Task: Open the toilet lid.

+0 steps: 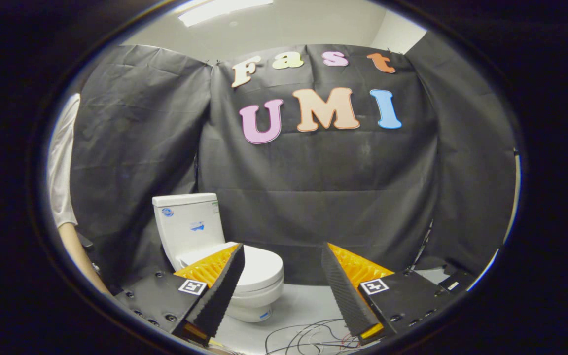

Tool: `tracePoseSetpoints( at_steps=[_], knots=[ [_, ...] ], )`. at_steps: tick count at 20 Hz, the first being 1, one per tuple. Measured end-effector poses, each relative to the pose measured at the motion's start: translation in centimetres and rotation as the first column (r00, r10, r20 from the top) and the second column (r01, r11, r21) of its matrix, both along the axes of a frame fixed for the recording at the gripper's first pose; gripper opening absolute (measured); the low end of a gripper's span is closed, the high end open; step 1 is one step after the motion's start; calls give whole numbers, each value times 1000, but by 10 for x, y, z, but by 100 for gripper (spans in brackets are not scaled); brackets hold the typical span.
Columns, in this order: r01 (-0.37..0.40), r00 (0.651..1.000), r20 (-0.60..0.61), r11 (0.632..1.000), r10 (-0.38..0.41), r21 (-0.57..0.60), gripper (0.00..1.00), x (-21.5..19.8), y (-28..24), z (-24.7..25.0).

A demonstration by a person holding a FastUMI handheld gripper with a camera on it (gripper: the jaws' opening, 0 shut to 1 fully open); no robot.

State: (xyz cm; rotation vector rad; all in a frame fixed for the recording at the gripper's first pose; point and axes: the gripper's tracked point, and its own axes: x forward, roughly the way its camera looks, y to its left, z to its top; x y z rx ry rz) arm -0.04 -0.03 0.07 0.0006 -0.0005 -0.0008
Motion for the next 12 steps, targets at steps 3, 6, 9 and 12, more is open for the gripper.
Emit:
tracePoseSetpoints(
  at_steps=[3, 6, 9, 12],
  knots=[
    [0, 1000, -1, 1000, 0, 0, 97, 1, 0, -1],
    [0, 1000, 0, 1000, 0, 0, 97, 1, 0, -1],
    [5, 1000, 1, 1000, -5, -1, 97, 1, 0, 0],
    [4, 1000, -2, 1000, -4, 2, 97, 1, 0, -2]
  ],
)
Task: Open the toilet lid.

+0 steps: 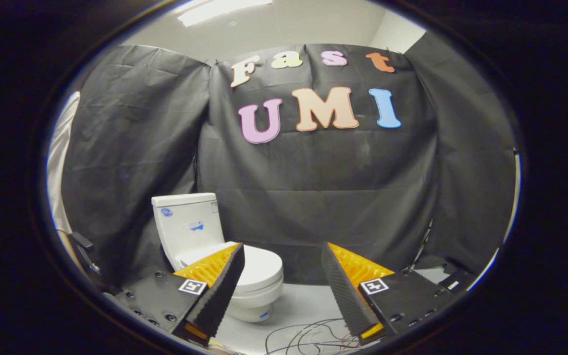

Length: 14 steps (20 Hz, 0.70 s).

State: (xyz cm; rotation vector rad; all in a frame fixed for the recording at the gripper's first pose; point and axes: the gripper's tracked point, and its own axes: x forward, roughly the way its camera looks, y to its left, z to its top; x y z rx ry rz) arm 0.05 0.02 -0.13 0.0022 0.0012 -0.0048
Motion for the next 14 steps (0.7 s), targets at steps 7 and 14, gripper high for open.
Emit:
tracePoseSetpoints(
  at_steps=[7, 14],
  knots=[
    [6, 1000, 4, 1000, -6, 25, 90, 39, -3, 3],
    [77, 990, 123, 997, -73, -21, 89, 106, 5, 42]
  ],
)
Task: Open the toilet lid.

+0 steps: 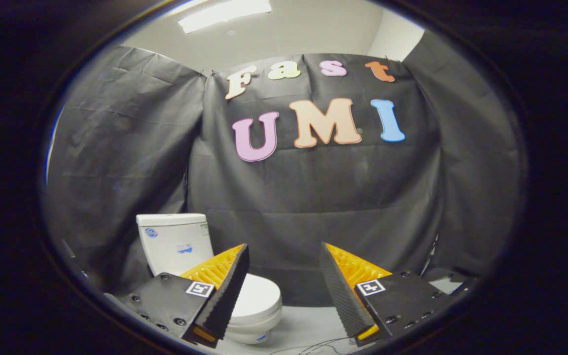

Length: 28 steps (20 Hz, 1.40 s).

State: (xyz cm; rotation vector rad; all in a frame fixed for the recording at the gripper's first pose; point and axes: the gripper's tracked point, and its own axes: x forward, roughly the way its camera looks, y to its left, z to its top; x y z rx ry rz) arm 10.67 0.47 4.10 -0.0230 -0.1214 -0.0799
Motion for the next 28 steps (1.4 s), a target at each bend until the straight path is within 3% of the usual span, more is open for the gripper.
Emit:
tracePoseSetpoints(
  at_steps=[4, 7, 13, 19, 28],
  knots=[
    [89, 994, 72, 996, -87, -32, 89, 26, 33, 32],
    [201, 975, 94, 979, -203, 34, 89, 42, 53, 39],
    [332, 937, 40, 920, -347, 208, 88, 51, 99, 13],
    [478, 874, -15, 856, -485, 198, 86, 39, 116, -25],
    [463, 886, -105, 873, -452, 155, 86, 41, 156, -63]
  ],
)
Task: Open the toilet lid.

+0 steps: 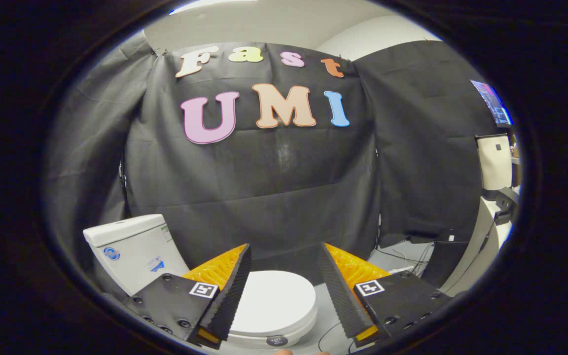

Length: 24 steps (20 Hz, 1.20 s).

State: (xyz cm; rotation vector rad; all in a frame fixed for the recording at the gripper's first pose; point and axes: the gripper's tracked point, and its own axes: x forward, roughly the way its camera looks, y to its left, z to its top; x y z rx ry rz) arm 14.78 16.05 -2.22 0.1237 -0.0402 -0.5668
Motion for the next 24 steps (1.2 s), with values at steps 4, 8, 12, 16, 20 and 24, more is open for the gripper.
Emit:
tracePoseSetpoints(
  at_steps=[4, 8, 12, 16, 20, 24],
  knots=[
    [-8, 1000, -3, 998, 8, 56, 86, 2, 7, -15],
    [-1, 999, 34, 993, -3, 117, 86, 0, 4, -23],
    [21, 999, 42, 983, -29, 181, 86, 1, -6, -32],
    [36, 997, 54, 975, -49, 217, 86, -7, -11, -41],
    [51, 997, 49, 973, -64, 223, 86, -10, -16, -44],
    [48, 997, 46, 974, -60, 221, 86, -10, -15, -44]
  ],
)
